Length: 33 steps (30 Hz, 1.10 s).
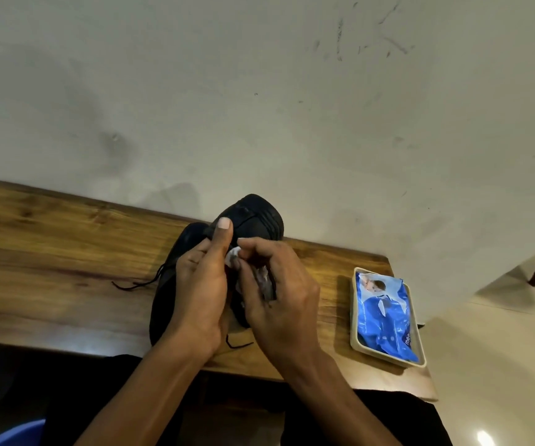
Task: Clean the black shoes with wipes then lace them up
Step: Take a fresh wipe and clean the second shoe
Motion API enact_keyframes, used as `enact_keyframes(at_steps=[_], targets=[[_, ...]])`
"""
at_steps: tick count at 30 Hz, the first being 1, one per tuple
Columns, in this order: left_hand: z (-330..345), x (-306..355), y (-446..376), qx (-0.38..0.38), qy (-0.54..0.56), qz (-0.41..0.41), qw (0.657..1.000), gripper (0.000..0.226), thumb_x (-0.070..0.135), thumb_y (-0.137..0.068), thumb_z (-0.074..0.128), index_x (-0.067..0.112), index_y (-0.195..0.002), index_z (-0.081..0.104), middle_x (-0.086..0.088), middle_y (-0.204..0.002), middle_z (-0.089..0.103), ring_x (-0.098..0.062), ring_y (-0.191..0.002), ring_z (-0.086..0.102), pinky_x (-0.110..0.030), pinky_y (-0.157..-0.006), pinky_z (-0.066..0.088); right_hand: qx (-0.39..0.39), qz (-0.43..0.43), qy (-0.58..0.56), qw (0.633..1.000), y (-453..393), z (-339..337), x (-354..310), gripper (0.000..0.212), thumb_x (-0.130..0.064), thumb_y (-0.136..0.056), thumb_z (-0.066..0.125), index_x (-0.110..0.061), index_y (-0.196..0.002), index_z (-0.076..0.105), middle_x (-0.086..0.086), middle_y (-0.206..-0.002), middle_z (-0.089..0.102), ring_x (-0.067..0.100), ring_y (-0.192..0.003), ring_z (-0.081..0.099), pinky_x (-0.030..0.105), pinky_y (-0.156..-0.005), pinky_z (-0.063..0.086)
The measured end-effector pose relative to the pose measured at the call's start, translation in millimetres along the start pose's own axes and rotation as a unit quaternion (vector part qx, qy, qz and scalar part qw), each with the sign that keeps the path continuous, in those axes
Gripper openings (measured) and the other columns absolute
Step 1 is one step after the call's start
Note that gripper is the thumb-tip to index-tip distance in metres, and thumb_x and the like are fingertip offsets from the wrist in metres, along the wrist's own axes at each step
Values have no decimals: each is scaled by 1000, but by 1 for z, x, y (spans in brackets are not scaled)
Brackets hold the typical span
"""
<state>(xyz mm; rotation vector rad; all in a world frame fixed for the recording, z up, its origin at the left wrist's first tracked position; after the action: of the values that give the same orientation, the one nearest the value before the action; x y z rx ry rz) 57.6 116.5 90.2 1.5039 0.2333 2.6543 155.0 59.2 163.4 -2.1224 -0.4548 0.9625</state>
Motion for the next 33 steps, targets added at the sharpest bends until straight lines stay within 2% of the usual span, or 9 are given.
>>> enact_keyframes(at_steps=[4,8,11,14,19,24,29,31,33], targets=[[8,4,3,-24,-4,27,999,33,39,-93,60,10,-85,74,-15,-90,71,-21,-76,68,-30,-68,55,39,19,48,998,-26,-14,17,24,-4,-91,71,-3,-115,66,5,-102,69,16,-93,66,26,-79,55],[9,6,7,-18,-32,62,997,47,42,-88,64,-4,-97,67,-32,-96,67,-35,-89,67,-45,-83,53,35,71,44,996,-40,-25,28,29,-7,-93,69,-9,-122,62,-1,-99,69,13,-95,68,26,-83,56],[13,9,12,-23,-66,95,993,65,52,-87,68,-12,-89,56,-41,-81,55,-44,-71,54,-59,-71,47,-11,60,82,995,-48,-22,20,32,-6,-93,67,-12,-124,60,-1,-100,69,14,-95,67,27,-82,55],[16,6,15,-32,-96,105,989,72,55,-83,69,-14,-76,48,-42,-72,49,-63,-67,49,-76,-72,44,-85,64,139,985,-61,-14,16,36,-6,-94,65,-15,-128,58,0,-101,70,19,-96,65,28,-80,51],[18,7,22,-43,-126,125,983,75,61,-83,67,-13,-76,54,-41,-71,53,-65,-71,51,-77,-72,42,-197,95,173,960,-68,-3,15,57,-5,-87,71,-18,-138,49,3,-111,68,21,-105,60,22,-82,36],[27,8,30,-42,-150,141,978,67,52,-90,62,-12,-70,56,-35,-63,53,-60,-64,52,-72,-65,47,-176,67,193,963,-70,-3,6,53,-2,-90,66,-19,-137,49,3,-107,68,20,-101,61,21,-76,35],[25,7,32,-19,-152,148,977,48,38,-86,61,-4,-63,59,-26,-59,56,-52,-63,55,-52,-63,56,-161,40,203,965,-67,3,0,52,1,-89,68,-17,-135,52,3,-106,70,18,-99,62,21,-75,35],[24,4,30,-28,-146,146,978,48,37,-88,63,-5,-65,58,-30,-61,54,-54,-63,52,-62,-64,52,-149,31,191,970,-68,2,1,48,2,-87,70,-14,-130,56,4,-103,71,20,-96,65,22,-75,39],[24,1,26,-49,-113,127,984,58,44,-90,66,-12,-79,58,-39,-71,54,-62,-69,51,-71,-69,47,-125,33,172,977,-67,-6,7,39,-1,-88,71,-12,-124,60,4,-101,71,21,-96,66,23,-77,43]])
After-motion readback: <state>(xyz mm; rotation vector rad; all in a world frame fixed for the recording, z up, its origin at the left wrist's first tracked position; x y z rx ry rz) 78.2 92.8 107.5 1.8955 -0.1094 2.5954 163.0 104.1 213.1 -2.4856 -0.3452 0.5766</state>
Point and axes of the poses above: each hand's wrist, its own y-axis away from the middle knuckle, its own z-axis out of the palm, x = y × z, the point moved 9 cm from there along -y, towards the middle knuckle
